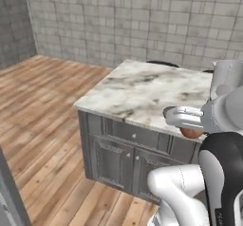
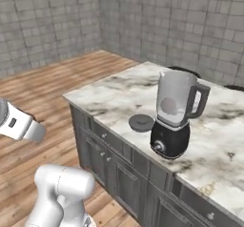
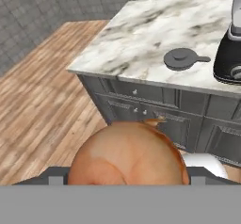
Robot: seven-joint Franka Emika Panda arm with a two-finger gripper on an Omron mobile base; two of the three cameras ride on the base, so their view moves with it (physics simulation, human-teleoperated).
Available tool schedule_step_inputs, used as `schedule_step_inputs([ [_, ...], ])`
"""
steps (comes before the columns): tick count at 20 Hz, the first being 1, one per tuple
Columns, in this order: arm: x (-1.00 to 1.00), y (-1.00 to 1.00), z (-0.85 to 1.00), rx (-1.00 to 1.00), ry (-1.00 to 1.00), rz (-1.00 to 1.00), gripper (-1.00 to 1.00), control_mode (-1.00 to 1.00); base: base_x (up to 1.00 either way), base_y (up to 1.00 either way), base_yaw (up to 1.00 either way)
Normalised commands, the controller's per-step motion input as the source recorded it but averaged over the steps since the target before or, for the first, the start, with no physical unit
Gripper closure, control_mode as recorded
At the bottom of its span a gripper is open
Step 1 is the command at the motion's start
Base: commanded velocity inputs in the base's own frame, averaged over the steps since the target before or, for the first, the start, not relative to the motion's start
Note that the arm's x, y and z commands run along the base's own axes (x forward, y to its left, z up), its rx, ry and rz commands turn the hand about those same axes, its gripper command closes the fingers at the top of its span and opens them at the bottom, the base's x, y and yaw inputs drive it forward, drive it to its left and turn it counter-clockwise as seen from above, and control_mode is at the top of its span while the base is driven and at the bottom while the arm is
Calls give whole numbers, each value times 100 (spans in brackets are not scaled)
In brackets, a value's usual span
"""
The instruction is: Grab the onions from the fridge, place them in the blender, close the lid, and turn on the blender to create a marinade.
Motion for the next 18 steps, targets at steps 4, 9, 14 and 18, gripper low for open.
schedule_step_inputs([
  [4,0,0,0,0,0,0,100,100,73,0,-56],
  [9,0,0,0,0,0,0,100,100,43,36,-58],
  [14,0,0,0,0,0,0,100,100,38,50,-50],
  [18,0,0,0,0,0,0,100,100,77,32,-32],
])
